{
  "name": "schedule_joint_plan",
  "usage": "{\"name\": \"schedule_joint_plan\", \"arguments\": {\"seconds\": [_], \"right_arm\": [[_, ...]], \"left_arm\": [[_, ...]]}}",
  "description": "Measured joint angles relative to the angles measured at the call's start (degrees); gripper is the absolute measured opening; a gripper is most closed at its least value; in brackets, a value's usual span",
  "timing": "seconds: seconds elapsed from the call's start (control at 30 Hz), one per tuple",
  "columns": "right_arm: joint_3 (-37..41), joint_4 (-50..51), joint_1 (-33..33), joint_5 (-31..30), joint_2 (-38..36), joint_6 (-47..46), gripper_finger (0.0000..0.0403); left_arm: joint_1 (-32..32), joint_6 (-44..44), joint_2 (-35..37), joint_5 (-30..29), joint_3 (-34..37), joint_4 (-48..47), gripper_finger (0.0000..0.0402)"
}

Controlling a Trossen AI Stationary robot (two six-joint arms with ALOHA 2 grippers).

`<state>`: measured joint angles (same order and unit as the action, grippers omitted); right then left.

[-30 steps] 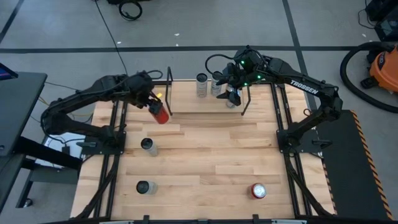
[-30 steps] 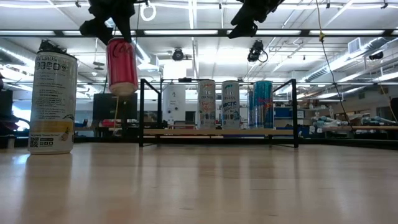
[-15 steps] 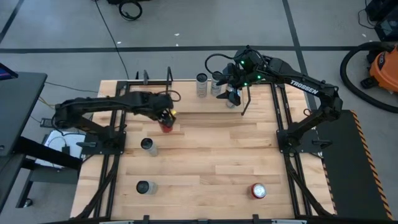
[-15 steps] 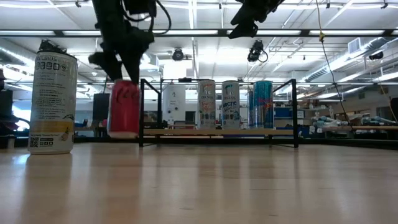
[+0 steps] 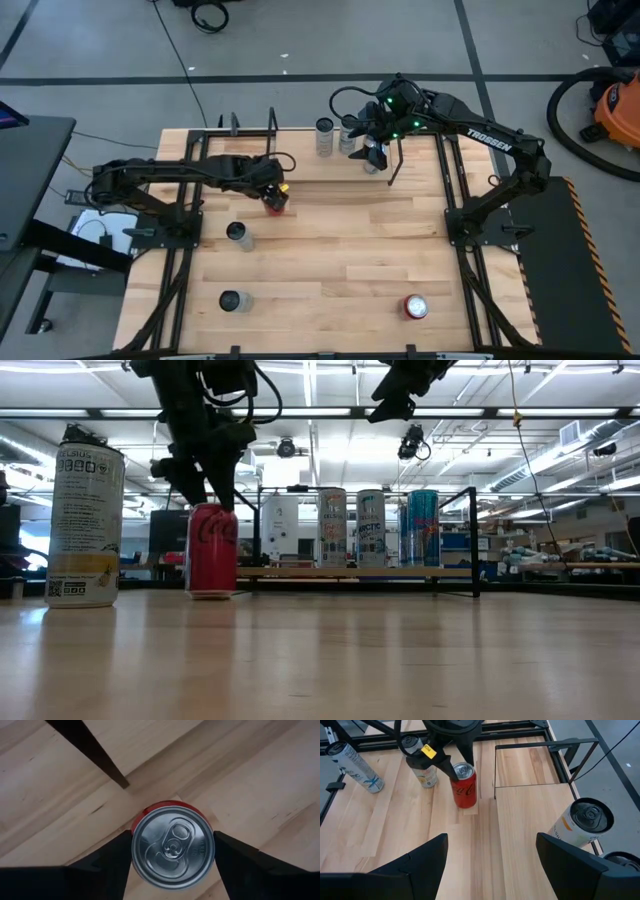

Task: Place canned beverage on shelf
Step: Put the top red soda can on the shelf aligned with the other black soda can

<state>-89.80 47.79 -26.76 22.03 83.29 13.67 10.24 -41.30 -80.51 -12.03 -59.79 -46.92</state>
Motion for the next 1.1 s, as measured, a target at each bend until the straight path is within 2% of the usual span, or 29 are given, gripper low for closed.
{"name": "schedule_joint_plan", "arguments": {"seconds": [0.13, 0.3, 0.77, 1.0, 1.1], "right_arm": [[0.0, 0.0, 0.0, -0.01, 0.0, 0.0, 0.0312], [0.0, -0.02, 0.0, -0.01, 0.0, 0.0, 0.0312], [0.0, -0.03, 0.0, -0.01, 0.0, 0.0, 0.0312], [0.0, -0.04, 0.0, 0.01, 0.0, 0.0, 0.0312], [0.0, -0.04, 0.0, -0.01, 0.0, 0.0, 0.0312]], "left_arm": [[0.0, 0.09, 0.0, 0.13, 0.0, -0.01, 0.0261], [0.04, 4.79, 0.0, 2.54, -0.07, -0.18, 0.0263], [0.09, 1.82, 0.09, 3.19, -0.02, 1.1, 0.0265], [0.09, 3.08, 0.15, 6.59, -0.02, 1.05, 0.0273], [0.09, 1.4, 0.15, 6.23, -0.02, 1.11, 0.0276]]}}
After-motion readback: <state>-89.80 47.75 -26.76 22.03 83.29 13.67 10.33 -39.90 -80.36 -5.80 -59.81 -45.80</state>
